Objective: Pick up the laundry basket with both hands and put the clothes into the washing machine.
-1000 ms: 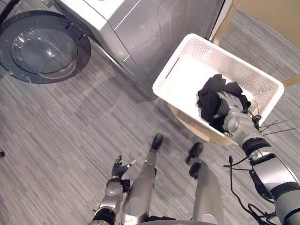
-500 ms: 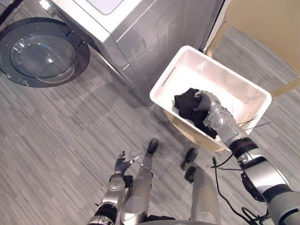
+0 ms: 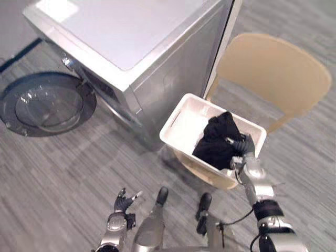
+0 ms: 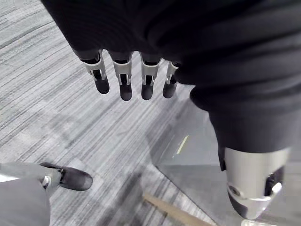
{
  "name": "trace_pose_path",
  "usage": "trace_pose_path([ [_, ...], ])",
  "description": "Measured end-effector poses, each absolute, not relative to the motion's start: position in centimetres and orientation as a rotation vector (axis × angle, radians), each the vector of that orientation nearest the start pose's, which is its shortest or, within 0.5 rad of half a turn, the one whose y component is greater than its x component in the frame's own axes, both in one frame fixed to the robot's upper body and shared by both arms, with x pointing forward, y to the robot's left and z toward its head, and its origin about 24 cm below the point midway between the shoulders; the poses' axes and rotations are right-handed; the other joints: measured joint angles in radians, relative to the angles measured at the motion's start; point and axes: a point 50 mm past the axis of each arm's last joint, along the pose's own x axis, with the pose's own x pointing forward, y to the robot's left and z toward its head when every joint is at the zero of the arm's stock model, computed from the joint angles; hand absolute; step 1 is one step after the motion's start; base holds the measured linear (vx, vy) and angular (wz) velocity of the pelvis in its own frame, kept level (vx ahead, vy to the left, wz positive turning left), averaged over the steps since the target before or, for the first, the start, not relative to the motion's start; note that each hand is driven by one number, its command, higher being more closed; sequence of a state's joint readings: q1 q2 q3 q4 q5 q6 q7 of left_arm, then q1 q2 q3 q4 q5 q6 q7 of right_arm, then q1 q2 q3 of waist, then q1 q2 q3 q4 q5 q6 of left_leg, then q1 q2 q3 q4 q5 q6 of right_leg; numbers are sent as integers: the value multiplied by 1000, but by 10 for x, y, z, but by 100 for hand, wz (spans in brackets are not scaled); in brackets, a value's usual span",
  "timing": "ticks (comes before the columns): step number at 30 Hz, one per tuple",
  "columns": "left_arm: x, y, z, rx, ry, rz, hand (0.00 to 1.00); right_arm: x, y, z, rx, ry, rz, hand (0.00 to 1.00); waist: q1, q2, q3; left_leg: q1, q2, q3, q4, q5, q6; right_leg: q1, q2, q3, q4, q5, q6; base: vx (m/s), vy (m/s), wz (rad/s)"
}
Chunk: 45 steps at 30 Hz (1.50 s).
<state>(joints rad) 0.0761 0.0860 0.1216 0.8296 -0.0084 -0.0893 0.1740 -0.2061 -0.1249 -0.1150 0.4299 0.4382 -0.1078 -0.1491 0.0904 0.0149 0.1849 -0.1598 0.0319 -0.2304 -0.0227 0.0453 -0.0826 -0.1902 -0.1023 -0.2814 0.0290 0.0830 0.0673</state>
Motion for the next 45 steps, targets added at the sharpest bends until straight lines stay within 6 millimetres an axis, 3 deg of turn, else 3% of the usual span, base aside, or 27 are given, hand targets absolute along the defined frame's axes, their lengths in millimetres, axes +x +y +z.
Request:
trace_pose_path([
  [3, 137, 212, -130, 80, 821, 350, 0, 282, -198, 14, 467, 70, -283, 100, 1, -12, -8, 20, 2, 50, 7, -13, 7, 12, 10, 51, -34, 29, 1, 21, 36, -47],
  [6, 134, 214, -126, 62, 793, 366, 0, 287, -175, 34, 530, -16, -172, 100, 9, -23, -10, 9, 3, 151, 52, -45, 21, -17, 17, 153, -53, 77, -6, -10, 55, -89],
  [9, 155, 214, -108, 60, 677, 356, 0, 284, -162, 49, 542, -87, -95, 100, 2, -24, -9, -86, 5, 159, 221, -101, 36, -49, 17, 189, -36, 104, 28, -49, 64, -37],
  [10, 167, 211, -97, 51, 603, 348, 0, 282, -162, 55, 537, -117, -76, 100, 5, -8, -4, -113, 31, 146, 241, -109, 46, -74, 32, 226, 54, 39, 44, -38, 8, 24],
  [11, 180, 208, -85, 52, 532, 326, 0, 278, -161, 61, 548, -149, -70, 100, 3, -9, -3, -110, 37, 122, 238, -106, 38, -119, 25, 233, 306, -120, -3, -35, -12, 41],
  [12, 184, 206, -80, 51, 503, 319, 0, 275, -161, 62, 552, -160, -65, 100, 7, -15, -3, -108, 34, 106, 240, -102, 32, -116, 16, 234, 401, -178, 9, -3, -48, 72],
  [13, 188, 203, -73, 46, 464, 310, 0, 272, -156, 67, 553, -185, -38, 100, 13, -25, -8, -108, 26, 79, 249, -99, 27, -76, 1, 252, 502, -260, 53, -42, -143, 64],
  [14, 189, 198, -66, 39, 425, 293, 0, 270, -149, 77, 555, -222, -1, 100, 29, -32, -13, -111, 17, 63, 248, -92, 16, -28, -7, 266, 514, -315, 63, -70, -174, 54],
  [16, 192, 190, -49, 17, 340, 277, 0, 268, -135, 95, 545, -294, 74, 100, 56, -35, -14, -141, 2, 32, 240, -74, -10, 33, -9, 260, 406, -388, 29, -160, -241, 41],
  [17, 192, 190, -49, 17, 340, 277, 0, 268, -135, 95, 545, -294, 74, 100, 56, -35, -14, -141, 2, 32, 240, -74, -10, 33, -9, 260, 406, -388, 29, -237, -267, 79],
  [18, 196, 177, -36, -22, 273, 250, 0, 265, -131, 104, 521, -331, 114, 100, 71, 2, -12, -164, 7, -26, 208, -29, -19, 42, 18, 202, 374, -415, -2, -190, -206, 100],
  [20, 193, 160, -21, -50, 208, 202, 0, 264, -130, 103, 497, -323, 133, 100, 69, 11, -17, -163, 11, -73, 150, 21, 10, 24, 20, 129, 425, -436, -29, -211, -244, 119],
  [21, 192, 150, -12, -63, 170, 164, 0, 263, -131, 105, 470, -328, 137, 100, 66, 20, -22, -162, 25, -60, 77, 38, 94, 17, 17, 70, 434, -436, -50, -213, -177, 139],
  [22, 197, 142, -3, -65, 125, 122, 0, 263, -133, 107, 439, -338, 134, 100, 57, 16, -20, -186, 41, 43, 80, -14, 126, 19, -10, 9, 398, -414, -74, -214, -146, 145],
  [24, 203, 134, 16, -72, 42, 82, 0, 264, -136, 109, 415, -349, 131, 100, 43, 12, -20, -208, 35, 185, 253, -3, 111, 30, -45, -50, 374, -385, -77, -130, -108, 118],
  [25, 203, 132, 28, -49, -24, 65, 0, 263, -135, 111, 413, -354, 143, 100, 37, 27, -30, -173, 41, 245, 332, -10, 100, 34, -51, -75, 378, -383, -77, -78, -107, 98],
  [26, 205, 131, 34, -29, -59, 50, 0, 263, -134, 113, 413, -360, 149, 100, 23, 39, -37, -159, 43, 263, 312, -10, 90, 37, -51, -94, 382, -383, -77, -81, -46, 97],
  [27, 212, 127, 44, 3, -118, 9, 0, 264, -134, 113, 410, -363, 152, 100, 21, 44, -43, -123, 36, 251, 221, 44, 30, 52, -53, -123, 369, -382, -77, -111, 2, 83],
  [28, 217, 123, 51, 54, -160, -31, 0, 266, -132, 115, 408, -361, 177, 100, 23, 40, -53, -61, 27, 207, 85, 95, -5, 76, -53, -148, 318, -361, -79, -95, 3, 64],
  [30, 222, 119, 56, 103, -198, -70, 0, 269, -126, 117, 409, -366, 225, 100, 16, 43, -66, -11, 23, 200, 29, 91, -2, 100, -44, -167, 263, -323, -70, -21, 5, 37],
  [32, 231, 109, 59, 156, -233, -123, 0, 276, -113, 116, 421, -348, 298, 100, 2, 70, -95, 39, 42, 205, -59, 91, -3, 95, -16, -178, 234, -294, -57, -6, 44, 17],
  [35, 243, 99, 49, 278, -212, -215, 0, 283, -85, 94, 465, -202, 402, 100, -2, 44, -105, 55, 38, 209, -72, 88, -1, 103, -17, -150, 216, -261, -36, -108, 94, -11],
  [39, 244, 102, 41, 350, -188, -235, 0, 271, -48, 79, 523, -84, 577, 100, -4, 40, -106, 90, 25, 228, -72, 85, 3, 124, -21, -98, 210, -248, -22, -123, 97, -13],
  [40, 244, 104, 39, 361, -177, -234, 100, 267, -40, 78, 547, -64, 610, 100, -4, 38, -107, 93, 26, 229, -72, 85, 4, 124, -21, -92, 212, -244, -22, -102, 27, -11],
  [45, 248, 107, 34, 407, -161, -259, 100, 268, -38, 69, 577, -11, 615, 100, -10, 32, -118, 92, 40, 232, -73, 84, -5, 115, -4, -69, 211, -237, -27, -108, -4, -8],
])
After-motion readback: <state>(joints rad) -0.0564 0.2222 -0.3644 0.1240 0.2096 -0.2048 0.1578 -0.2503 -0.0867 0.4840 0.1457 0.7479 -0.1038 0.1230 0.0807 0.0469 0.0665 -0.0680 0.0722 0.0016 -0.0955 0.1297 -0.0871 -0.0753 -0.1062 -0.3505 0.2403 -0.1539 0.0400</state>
